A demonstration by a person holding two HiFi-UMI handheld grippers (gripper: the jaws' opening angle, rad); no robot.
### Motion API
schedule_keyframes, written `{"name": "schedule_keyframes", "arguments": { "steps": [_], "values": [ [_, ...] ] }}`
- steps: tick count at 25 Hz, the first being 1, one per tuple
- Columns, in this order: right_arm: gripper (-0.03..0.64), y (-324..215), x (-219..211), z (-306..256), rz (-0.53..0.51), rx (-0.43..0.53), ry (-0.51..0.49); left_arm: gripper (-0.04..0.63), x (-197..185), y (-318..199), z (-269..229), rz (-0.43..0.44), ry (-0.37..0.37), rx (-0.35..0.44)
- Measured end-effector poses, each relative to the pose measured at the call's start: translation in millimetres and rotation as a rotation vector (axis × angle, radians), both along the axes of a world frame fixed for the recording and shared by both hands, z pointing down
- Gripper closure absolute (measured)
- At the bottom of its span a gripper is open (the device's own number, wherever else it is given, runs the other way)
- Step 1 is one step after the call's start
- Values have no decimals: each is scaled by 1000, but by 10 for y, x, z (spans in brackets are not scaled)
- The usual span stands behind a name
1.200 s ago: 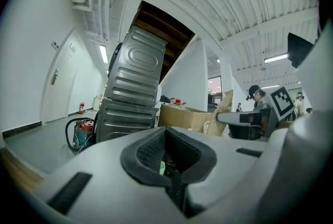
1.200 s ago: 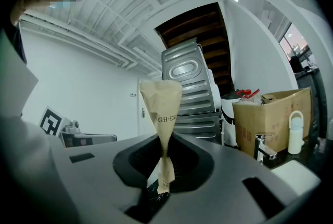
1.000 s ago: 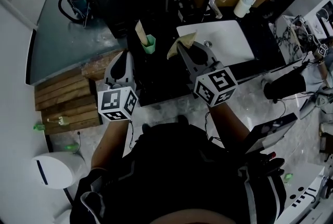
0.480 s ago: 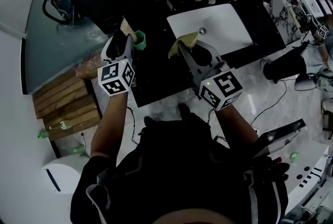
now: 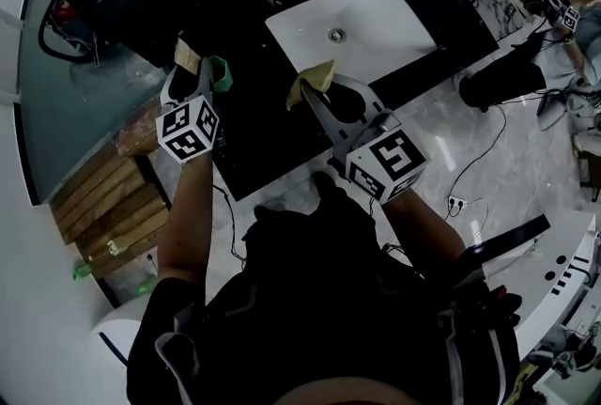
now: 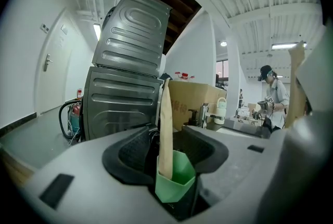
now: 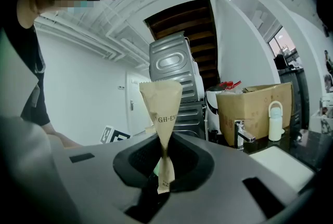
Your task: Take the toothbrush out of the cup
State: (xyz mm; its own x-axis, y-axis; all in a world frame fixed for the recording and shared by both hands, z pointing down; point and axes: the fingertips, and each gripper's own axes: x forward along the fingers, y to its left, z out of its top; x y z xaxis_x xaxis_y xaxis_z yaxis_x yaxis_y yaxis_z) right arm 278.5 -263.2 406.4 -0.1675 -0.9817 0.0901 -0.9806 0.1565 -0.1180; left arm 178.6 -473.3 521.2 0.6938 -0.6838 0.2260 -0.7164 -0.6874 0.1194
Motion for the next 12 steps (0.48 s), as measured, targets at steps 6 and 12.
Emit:
{"name": "schedule_keyframes", "arguments": {
  "steps": [6, 12],
  "values": [
    [568, 82, 108, 39, 35, -13, -6, 439, 37, -71, 28, -15, -44, 47],
    [568, 128, 128, 33, 45, -8, -8, 536, 36, -102, 11, -18, -21, 26]
  ]
}}
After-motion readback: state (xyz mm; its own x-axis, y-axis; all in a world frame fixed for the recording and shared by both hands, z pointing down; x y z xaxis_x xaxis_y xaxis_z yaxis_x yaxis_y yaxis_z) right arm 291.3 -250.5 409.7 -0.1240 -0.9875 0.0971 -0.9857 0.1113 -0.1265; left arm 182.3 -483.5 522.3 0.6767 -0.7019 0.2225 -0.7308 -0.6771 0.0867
